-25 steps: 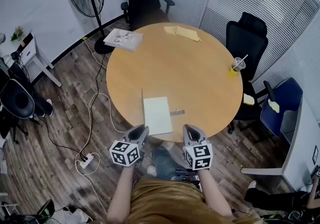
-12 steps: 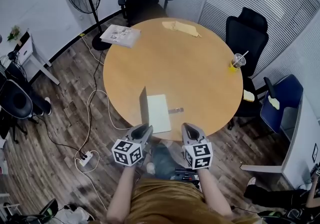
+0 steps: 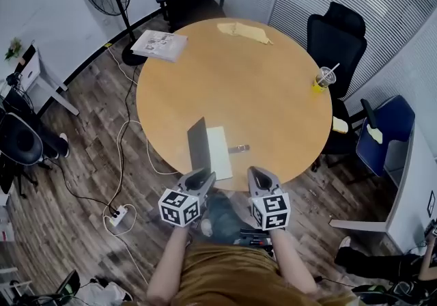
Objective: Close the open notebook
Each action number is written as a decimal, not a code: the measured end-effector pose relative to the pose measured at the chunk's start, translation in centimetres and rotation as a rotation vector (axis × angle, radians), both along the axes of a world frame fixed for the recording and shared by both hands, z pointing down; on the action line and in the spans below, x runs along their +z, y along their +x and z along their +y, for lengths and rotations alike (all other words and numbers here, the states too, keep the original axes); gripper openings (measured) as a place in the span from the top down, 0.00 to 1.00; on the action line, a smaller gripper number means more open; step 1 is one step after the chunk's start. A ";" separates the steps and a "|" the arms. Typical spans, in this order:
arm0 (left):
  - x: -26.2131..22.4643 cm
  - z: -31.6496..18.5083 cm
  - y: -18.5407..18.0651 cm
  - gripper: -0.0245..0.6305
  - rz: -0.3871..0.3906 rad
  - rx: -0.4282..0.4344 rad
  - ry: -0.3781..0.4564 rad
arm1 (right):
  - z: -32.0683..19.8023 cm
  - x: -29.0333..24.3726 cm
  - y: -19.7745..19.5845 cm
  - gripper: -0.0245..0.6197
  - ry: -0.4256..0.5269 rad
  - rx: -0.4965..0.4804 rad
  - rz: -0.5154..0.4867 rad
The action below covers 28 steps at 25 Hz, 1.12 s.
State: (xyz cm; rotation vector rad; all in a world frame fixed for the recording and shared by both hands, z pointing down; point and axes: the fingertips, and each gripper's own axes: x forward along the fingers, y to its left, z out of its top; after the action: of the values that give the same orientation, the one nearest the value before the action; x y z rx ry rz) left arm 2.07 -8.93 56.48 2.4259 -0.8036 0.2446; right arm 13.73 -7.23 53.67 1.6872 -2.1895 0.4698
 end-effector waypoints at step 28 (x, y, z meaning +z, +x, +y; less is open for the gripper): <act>3.6 0.2 4.9 0.77 -0.062 0.149 -0.059 | -1.4 2.3 1.7 0.95 -0.066 0.022 0.010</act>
State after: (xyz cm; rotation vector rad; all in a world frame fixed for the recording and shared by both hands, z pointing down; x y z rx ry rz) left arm 6.94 -8.75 60.09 2.4350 -0.6336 0.3964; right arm 15.44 -8.60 55.96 1.6774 -2.1269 0.5324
